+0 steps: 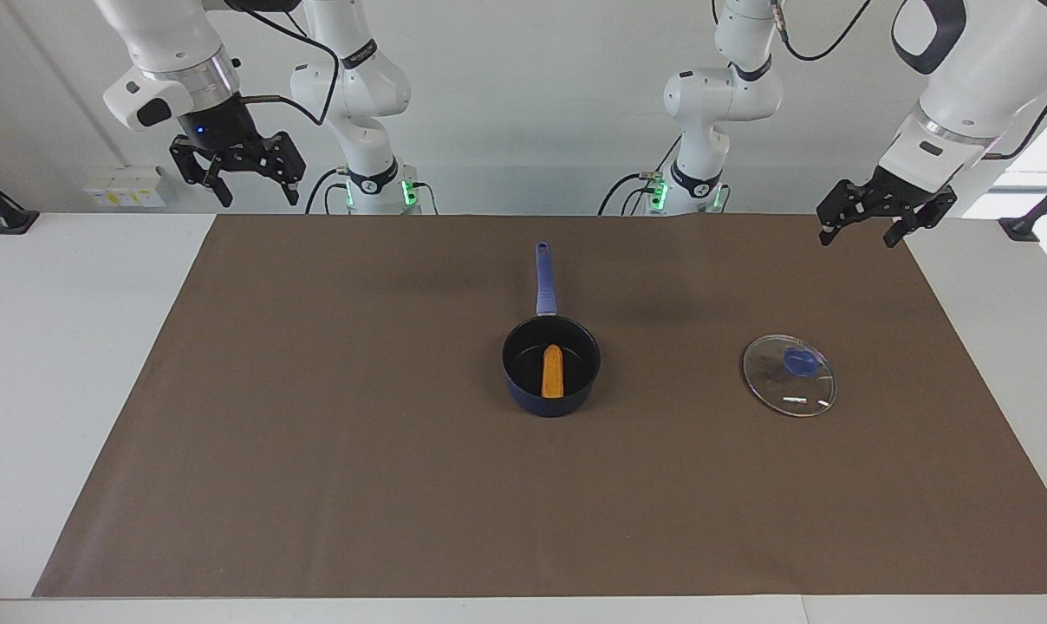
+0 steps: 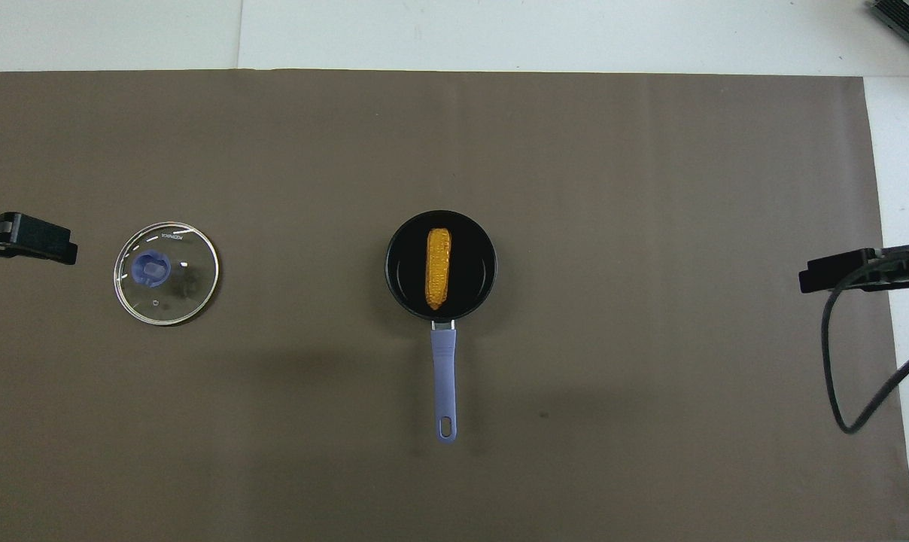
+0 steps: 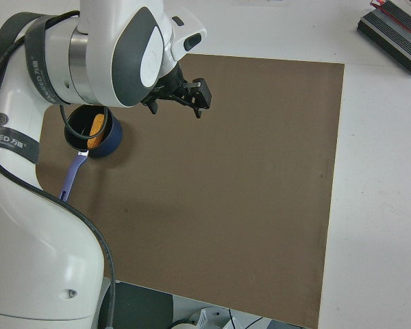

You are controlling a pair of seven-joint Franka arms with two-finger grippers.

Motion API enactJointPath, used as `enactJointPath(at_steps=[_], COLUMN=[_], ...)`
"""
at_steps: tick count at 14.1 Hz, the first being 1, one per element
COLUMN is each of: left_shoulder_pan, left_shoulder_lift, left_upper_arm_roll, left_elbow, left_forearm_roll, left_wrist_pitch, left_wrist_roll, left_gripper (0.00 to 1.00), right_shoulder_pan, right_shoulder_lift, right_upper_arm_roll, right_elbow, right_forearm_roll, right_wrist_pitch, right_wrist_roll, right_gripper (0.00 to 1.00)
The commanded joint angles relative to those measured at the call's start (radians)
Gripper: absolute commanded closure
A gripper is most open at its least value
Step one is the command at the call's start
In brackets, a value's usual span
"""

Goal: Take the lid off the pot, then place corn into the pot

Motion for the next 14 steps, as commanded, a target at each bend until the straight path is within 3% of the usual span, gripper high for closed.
enactJointPath(at_steps=[1,14], left_shoulder_pan=[0.005,0.005], left_shoulder_lift=[-0.015,-0.013], left_upper_arm_roll=[-0.002,-0.002], left_elbow=[-0.005,-0.004], left_forearm_roll=[-0.001,0.002], left_wrist_pitch=[-0.016,-0.011], left_wrist_roll=[0.006,0.012], left_gripper=[0.0,0.0], right_shoulder_pan=[-0.004,-0.024], right_shoulder_lift=[0.009,0.012], right_upper_arm_roll=[0.004,-0.016], right_elbow=[0.012,0.012], right_forearm_roll=[-0.009,-0.035], right_wrist_pitch=[0.005,0.026], right_wrist_roll=[-0.028,-0.073], right_gripper=[0.0,0.0])
